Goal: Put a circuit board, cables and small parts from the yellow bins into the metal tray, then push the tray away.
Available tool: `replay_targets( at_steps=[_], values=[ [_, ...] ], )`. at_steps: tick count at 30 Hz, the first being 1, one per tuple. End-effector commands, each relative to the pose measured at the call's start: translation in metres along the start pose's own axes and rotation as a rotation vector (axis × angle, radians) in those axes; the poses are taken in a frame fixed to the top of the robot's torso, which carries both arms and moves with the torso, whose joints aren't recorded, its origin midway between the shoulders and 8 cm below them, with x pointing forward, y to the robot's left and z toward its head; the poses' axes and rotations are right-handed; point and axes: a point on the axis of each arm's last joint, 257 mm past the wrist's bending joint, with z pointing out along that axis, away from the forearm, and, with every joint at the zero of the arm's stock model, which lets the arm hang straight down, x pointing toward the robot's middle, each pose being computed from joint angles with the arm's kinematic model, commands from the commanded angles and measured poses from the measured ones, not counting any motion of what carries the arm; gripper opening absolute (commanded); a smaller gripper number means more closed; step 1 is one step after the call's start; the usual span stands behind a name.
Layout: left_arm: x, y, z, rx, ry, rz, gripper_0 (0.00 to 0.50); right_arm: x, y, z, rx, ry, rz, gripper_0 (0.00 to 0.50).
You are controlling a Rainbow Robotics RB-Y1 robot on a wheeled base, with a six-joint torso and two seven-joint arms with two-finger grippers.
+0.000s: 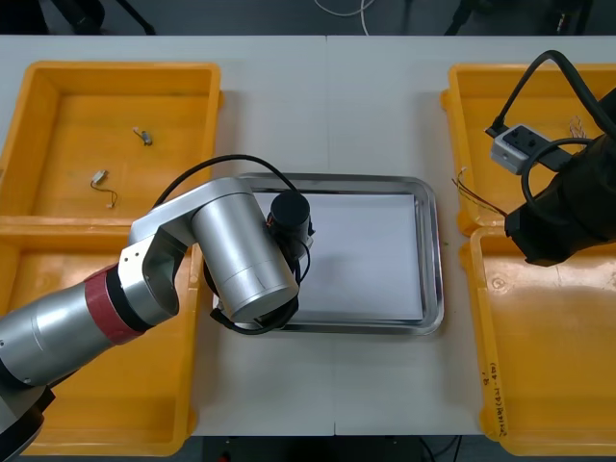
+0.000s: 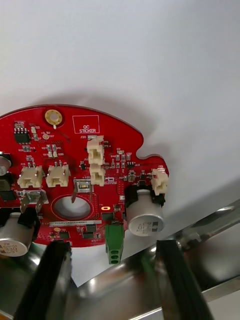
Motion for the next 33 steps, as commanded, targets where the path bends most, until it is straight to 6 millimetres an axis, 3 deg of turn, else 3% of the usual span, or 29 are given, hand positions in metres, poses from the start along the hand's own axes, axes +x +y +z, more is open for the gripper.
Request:
replay_targets(
  at_steps=[1,7,18,24,33],
  values=[
    [-0.024,-0.015,-0.021,0.033,-0.056,-0.067,0.500,-0.007,-0.012,-0.012,0.053,-0.019,-0.053,0.000],
    [-0.024,-0.014,-0.034,0.045,-0.054,-0.076,0.500,-0.007,-0.013,-0.012,0.055,-0.019,-0.051,0.000],
    [-0.027,0.000,-0.082,0.052,-0.065,-0.077,0.500,-0.007,-0.013,-0.012,0.056,-0.020,-0.052,0.000],
    [-0.043,0.009,-0.106,0.079,-0.135,-0.098,0.500,-0.012,-0.006,-0.010,0.032,-0.036,-0.069,0.000],
    [-0.066,0.033,-0.139,0.101,-0.235,-0.144,0.500,-0.033,0.020,0.000,0.038,-0.048,-0.192,0.000]
  ],
)
